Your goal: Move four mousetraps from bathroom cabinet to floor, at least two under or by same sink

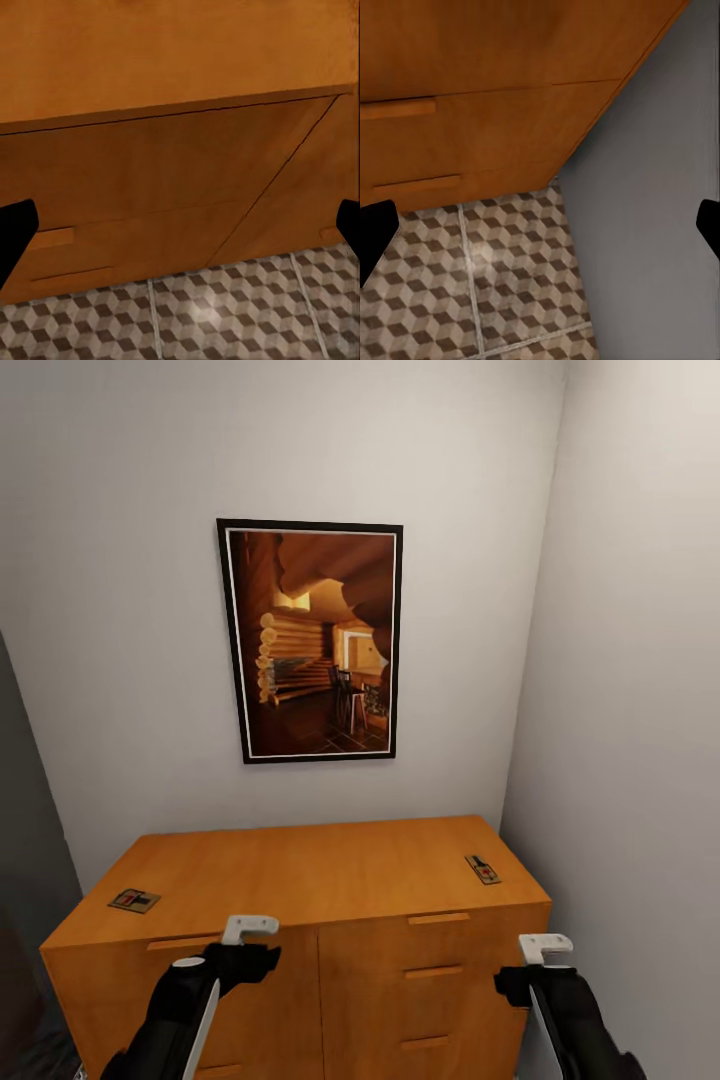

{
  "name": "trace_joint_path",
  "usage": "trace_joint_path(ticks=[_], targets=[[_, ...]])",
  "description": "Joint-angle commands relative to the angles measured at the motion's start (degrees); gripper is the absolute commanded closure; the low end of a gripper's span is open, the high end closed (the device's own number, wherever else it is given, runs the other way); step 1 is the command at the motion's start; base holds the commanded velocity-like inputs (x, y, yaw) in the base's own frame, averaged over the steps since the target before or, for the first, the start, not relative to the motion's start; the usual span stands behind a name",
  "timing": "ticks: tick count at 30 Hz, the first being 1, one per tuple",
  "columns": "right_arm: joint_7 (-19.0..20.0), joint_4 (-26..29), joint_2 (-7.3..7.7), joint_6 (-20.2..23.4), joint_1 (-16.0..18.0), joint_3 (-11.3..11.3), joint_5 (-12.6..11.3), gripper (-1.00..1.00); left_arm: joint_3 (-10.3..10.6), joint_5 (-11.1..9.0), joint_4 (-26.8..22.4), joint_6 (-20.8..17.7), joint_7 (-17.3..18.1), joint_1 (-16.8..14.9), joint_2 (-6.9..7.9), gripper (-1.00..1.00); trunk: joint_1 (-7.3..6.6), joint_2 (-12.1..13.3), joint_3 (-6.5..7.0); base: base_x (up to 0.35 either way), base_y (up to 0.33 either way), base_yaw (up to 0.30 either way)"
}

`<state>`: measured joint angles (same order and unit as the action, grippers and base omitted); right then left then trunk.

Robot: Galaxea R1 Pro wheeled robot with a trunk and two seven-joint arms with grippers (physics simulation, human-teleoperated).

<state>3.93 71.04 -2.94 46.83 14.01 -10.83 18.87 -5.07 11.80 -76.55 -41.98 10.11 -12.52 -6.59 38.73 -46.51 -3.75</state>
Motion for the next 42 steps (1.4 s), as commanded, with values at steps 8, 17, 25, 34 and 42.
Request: trace_joint_path(ticks=[8,17,25,34,42], targets=[[1.9,5.28,-0.11,4.85,0.05,-0.11,0.47,-1.0,2.36,-1.26,-2.11,-2.68,0.6,-0.05,-0.08,-1.0,0.02,-0.08,-0.1,0.0,0.0,0.0],[2.25,9.21,0.14,6.61,0.05,-0.08,0.55,-1.0,2.98,-1.96,-4.11,-3.86,0.61,-0.05,-0.08,-1.0,0.02,-0.08,-0.1,0.0,0.0,0.0],[2.3,13.25,0.34,12.45,0.05,-0.13,0.56,-1.0,3.42,-2.1,-7.73,-6.83,0.61,-0.05,-0.09,-1.0,0.02,-0.08,-0.1,0.0,0.0,0.0],[2.28,15.45,0.53,13.17,0.05,0.03,0.61,-1.0,6.49,-2.15,-10.28,-9.05,0.61,-0.05,-0.24,-1.0,0.02,-0.08,-0.1,0.0,0.0,0.0],[2.23,15.9,0.56,13.17,-0.02,0.16,0.7,-1.0,7.98,-2.13,-11.12,-9.44,0.61,-0.12,-2.17,-1.0,0.02,-0.08,-0.1,0.0,0.0,0.0]])
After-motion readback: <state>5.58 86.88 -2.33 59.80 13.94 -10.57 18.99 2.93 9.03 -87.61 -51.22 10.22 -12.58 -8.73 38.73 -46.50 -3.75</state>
